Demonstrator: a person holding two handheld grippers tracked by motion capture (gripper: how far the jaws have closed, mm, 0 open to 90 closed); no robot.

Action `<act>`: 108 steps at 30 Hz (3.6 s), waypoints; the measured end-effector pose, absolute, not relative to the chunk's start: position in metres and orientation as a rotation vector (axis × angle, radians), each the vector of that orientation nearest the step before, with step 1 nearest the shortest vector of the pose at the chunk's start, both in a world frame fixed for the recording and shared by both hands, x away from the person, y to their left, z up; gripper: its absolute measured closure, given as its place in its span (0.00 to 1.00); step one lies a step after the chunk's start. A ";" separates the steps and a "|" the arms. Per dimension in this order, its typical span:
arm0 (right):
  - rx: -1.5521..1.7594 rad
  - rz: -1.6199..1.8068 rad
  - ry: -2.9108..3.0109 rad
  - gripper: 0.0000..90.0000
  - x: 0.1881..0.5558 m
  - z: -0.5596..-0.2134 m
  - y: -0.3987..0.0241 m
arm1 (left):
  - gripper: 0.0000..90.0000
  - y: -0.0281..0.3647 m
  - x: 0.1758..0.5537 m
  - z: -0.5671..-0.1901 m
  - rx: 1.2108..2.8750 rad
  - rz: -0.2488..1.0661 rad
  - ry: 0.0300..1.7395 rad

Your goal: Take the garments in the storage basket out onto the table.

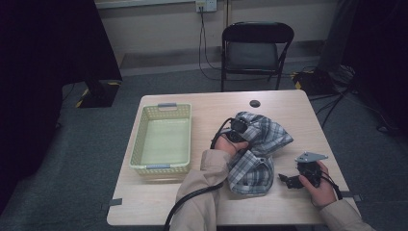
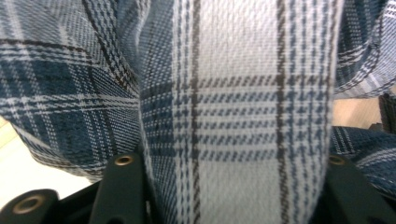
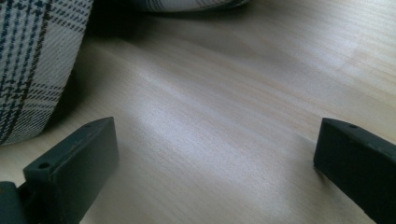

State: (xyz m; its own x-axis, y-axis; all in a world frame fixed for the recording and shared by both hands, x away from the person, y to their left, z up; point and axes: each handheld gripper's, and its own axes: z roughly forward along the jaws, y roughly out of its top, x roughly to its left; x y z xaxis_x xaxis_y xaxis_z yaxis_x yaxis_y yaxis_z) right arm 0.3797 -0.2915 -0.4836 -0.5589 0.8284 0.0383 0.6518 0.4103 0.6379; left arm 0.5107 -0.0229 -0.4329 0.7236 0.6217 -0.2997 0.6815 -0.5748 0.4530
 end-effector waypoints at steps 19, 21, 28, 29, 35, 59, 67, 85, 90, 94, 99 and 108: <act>1.290 0.888 2.386 0.00 0.380 -0.484 -0.292 | 0.29 -0.014 0.505 -0.419 2.316 -0.163 1.013; 1.289 0.888 2.386 0.00 0.380 -0.484 -0.292 | 0.25 -0.012 0.504 -0.418 2.304 -0.167 1.014; 1.290 0.888 2.386 0.00 0.380 -0.484 -0.292 | 0.09 -0.007 0.499 -0.411 2.257 -0.163 1.019; 1.290 0.888 2.386 0.00 0.380 -0.484 -0.291 | 0.06 -0.007 0.498 -0.410 2.252 -0.166 1.021; 1.290 0.888 2.386 0.00 0.380 -0.484 -0.292 | 0.04 -0.001 0.493 -0.403 2.227 -0.150 0.994; 1.290 0.888 2.386 0.00 0.380 -0.484 -0.292 | 0.03 0.017 0.472 -0.390 2.206 -0.169 0.920; 1.290 0.888 2.386 0.00 0.380 -0.484 -0.292 | 0.03 0.024 0.467 -0.391 2.207 -0.172 0.906; 1.290 0.888 2.386 0.00 0.380 -0.484 -0.292 | 0.03 0.038 0.458 -0.395 2.193 -0.168 0.889; 1.290 0.888 2.386 0.00 0.380 -0.484 -0.292 | 0.03 0.043 0.456 -0.397 2.186 -0.172 0.895; 1.290 0.888 2.386 0.00 0.380 -0.484 -0.292 | 0.03 0.045 0.455 -0.397 2.181 -0.174 0.893; 1.290 0.888 2.386 0.00 0.380 -0.484 -0.292 | 0.03 0.048 0.451 -0.398 2.176 -0.179 0.887; 1.289 0.888 2.386 0.00 0.380 -0.484 -0.292 | 0.03 0.051 0.443 -0.400 2.179 -0.182 0.860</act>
State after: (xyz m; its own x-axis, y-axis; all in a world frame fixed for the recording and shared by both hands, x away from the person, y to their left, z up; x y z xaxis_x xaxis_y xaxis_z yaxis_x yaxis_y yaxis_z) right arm 0.3797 -0.2915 -0.4837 -0.5588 0.8285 0.0378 0.6516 0.4103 0.6380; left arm 0.4435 0.0511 -0.3997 0.7618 0.5227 -0.3827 0.6329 -0.4744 0.6119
